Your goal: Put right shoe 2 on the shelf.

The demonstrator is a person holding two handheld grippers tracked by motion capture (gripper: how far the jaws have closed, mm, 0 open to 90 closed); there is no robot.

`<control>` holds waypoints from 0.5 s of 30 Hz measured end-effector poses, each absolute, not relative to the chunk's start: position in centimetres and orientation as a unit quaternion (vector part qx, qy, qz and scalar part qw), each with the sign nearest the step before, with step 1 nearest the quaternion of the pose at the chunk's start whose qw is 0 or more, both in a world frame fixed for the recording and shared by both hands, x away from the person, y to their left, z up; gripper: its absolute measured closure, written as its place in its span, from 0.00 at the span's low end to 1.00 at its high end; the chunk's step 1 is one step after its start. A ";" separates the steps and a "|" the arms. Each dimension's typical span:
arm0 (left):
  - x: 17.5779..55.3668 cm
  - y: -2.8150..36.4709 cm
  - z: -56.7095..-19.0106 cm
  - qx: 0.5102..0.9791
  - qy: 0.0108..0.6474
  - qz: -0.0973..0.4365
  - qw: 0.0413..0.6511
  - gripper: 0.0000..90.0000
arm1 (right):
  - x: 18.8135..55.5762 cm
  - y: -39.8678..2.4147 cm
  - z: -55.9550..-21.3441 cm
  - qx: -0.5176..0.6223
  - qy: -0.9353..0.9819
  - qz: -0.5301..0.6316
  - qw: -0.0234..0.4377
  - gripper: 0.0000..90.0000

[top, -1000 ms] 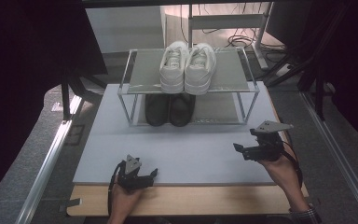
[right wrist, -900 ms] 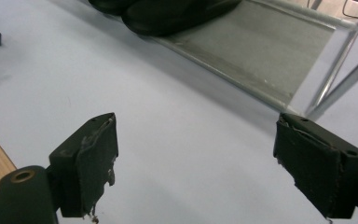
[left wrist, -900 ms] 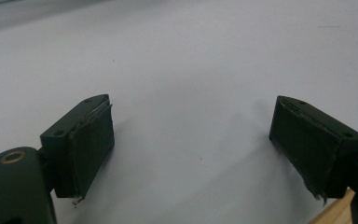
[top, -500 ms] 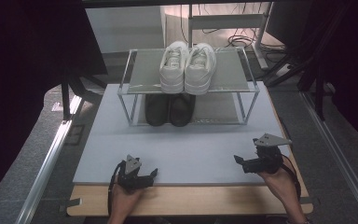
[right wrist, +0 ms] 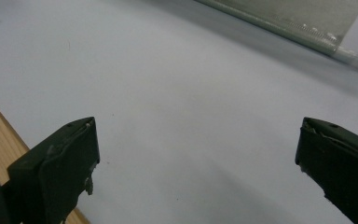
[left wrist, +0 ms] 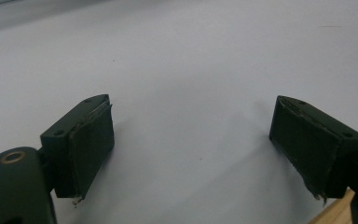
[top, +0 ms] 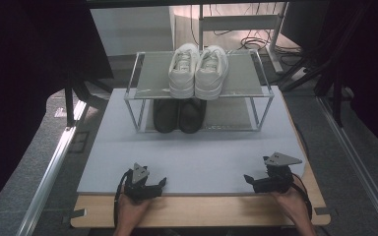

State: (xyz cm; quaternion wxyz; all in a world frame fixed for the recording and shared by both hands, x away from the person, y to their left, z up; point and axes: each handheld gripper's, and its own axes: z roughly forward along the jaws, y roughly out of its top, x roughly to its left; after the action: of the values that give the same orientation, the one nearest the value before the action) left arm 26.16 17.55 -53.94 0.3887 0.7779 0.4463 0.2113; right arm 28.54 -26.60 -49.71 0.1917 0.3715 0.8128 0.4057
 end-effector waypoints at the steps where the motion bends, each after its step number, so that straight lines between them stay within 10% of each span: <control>1: 26.2 17.5 -53.9 0.778 0.446 0.211 0.389 0.15 | 28.5 -26.6 -50.0 0.371 0.813 0.406 0.192 0.00; 15: 26.1 17.5 -53.9 0.778 0.447 0.212 0.389 0.15 | 27.7 -26.0 -53.8 0.372 0.810 0.414 0.186 0.00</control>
State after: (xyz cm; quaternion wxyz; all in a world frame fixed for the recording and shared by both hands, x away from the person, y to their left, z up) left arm 26.14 17.53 -53.95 0.3886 0.7776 0.4465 0.2120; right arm 27.73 -25.99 -53.77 0.1862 0.3717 0.8096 0.4143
